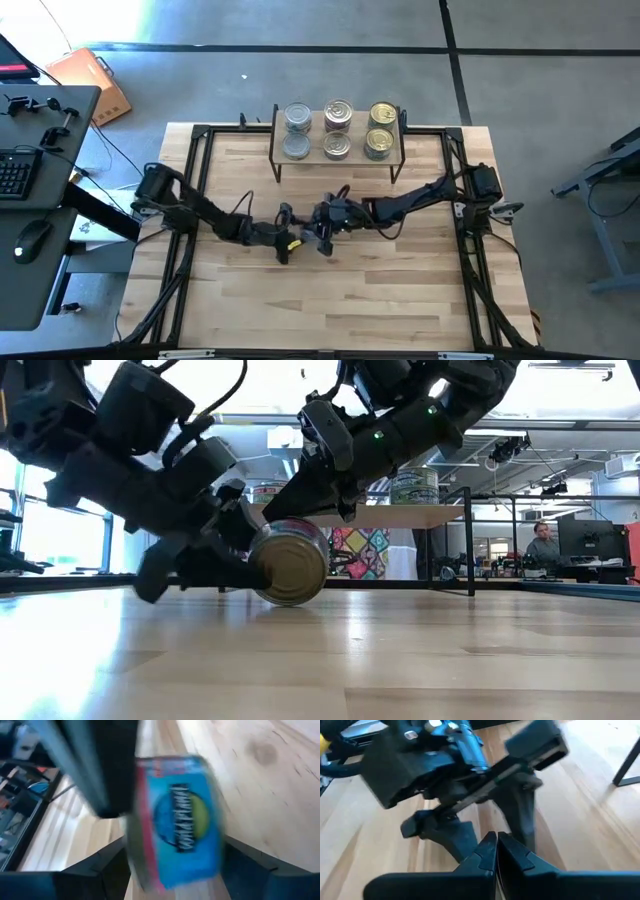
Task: Stack canned seafood by type on shelf
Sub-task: Stack the blue tuna can on top of the other blue tuna can on the shelf
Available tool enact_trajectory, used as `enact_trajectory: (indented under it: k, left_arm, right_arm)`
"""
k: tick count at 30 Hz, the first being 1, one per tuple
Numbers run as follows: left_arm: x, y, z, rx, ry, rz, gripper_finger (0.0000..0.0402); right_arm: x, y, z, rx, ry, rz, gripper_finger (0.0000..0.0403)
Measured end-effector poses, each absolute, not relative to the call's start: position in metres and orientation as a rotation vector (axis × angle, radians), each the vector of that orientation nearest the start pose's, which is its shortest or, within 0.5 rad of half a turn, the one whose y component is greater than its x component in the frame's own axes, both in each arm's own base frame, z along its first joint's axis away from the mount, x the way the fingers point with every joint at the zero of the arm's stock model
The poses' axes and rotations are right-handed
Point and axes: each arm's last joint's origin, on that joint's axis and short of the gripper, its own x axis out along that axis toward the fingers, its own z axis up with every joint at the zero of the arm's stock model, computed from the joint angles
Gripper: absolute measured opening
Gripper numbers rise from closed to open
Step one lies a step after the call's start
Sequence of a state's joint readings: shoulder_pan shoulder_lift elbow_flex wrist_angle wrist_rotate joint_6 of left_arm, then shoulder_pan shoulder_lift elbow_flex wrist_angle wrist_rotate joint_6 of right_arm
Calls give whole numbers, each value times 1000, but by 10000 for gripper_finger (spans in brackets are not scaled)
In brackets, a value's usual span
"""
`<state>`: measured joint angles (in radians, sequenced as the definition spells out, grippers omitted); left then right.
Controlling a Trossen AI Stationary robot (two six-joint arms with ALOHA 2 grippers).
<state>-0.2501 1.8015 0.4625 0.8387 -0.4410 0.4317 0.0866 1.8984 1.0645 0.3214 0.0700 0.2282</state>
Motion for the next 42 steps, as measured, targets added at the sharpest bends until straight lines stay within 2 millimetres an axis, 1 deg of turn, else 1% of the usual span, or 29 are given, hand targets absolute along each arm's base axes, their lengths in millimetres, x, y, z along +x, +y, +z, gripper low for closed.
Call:
enact_trajectory:
  k: [4,7,10,12,13,14,18,21,23,25,27,29,33,38,42]
  left_arm:
    - [275,-57,83,540,468,119,252]
    - [276,-59,80,499,450,133,242]
    - [274,-64,79,487,448,133,214]
    - [274,-68,79,477,441,119,187]
    - [273,-70,80,467,437,117,175]
    - [272,-72,80,460,435,125,172]
    - [270,-78,80,460,428,139,172]
    - [268,-83,81,498,423,182,172]
    - [266,-85,83,527,429,224,172]
    - [265,-86,86,540,420,256,172]
    - [265,-87,92,557,412,269,172]
    - [264,-87,98,574,412,274,172]
    - [261,-85,113,617,414,267,172]
    - [257,-84,127,691,425,258,172]
    - [256,-83,137,762,432,249,172]
  right_arm:
    - [396,38,165,177,512,-27,0]
    - [396,43,165,147,513,-4,0]
    - [395,49,165,126,519,20,4]
    - [394,52,165,112,526,35,20]
    - [394,53,165,100,537,51,34]
    - [394,54,164,90,540,71,51]
    - [395,57,167,59,513,179,142]
    - [394,61,174,-103,517,251,206]
    - [392,71,181,-261,532,277,233]
    - [391,83,183,-433,571,244,244]
    - [387,93,184,-590,633,187,246]
    - [386,101,187,-683,643,112,247]
    - [382,112,190,-769,650,-78,247]
    - [377,128,194,-855,616,-128,248]
    - [377,130,200,-878,581,-296,250]
